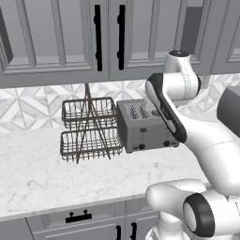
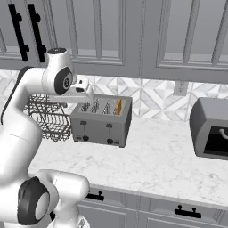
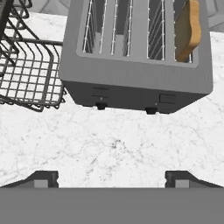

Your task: Start the toaster. Once the lever pops up, take the bread to the plate on the dining counter.

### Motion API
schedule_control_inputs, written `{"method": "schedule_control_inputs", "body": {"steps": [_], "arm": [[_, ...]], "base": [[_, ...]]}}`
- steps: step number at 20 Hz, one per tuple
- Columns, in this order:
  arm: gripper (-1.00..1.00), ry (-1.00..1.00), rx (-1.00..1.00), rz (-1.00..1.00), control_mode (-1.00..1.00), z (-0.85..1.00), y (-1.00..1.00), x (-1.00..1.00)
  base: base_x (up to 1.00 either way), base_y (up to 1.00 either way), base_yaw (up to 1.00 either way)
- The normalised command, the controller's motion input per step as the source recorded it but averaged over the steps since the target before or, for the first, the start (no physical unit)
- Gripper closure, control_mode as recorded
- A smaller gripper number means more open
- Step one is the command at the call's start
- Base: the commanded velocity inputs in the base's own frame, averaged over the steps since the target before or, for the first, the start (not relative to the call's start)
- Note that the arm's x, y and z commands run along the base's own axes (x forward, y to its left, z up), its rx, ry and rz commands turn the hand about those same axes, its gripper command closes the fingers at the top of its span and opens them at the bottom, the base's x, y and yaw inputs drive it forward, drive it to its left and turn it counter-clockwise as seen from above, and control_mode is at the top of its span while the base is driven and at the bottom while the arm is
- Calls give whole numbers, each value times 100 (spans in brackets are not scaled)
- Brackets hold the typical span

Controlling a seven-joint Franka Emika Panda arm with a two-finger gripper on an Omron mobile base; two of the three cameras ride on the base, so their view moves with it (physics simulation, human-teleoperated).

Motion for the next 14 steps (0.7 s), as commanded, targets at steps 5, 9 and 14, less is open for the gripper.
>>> {"method": "schedule_control_inputs", "body": {"steps": [5,9,14], "arm": [[-100,-2,11,0,-100,-25,-90,-1],[-100,-2,7,0,-100,-41,-59,0],[100,0,1,0,-100,-30,-9,60]], "base": [[0,0,0],[0,0,0],[0,0,0]]}}
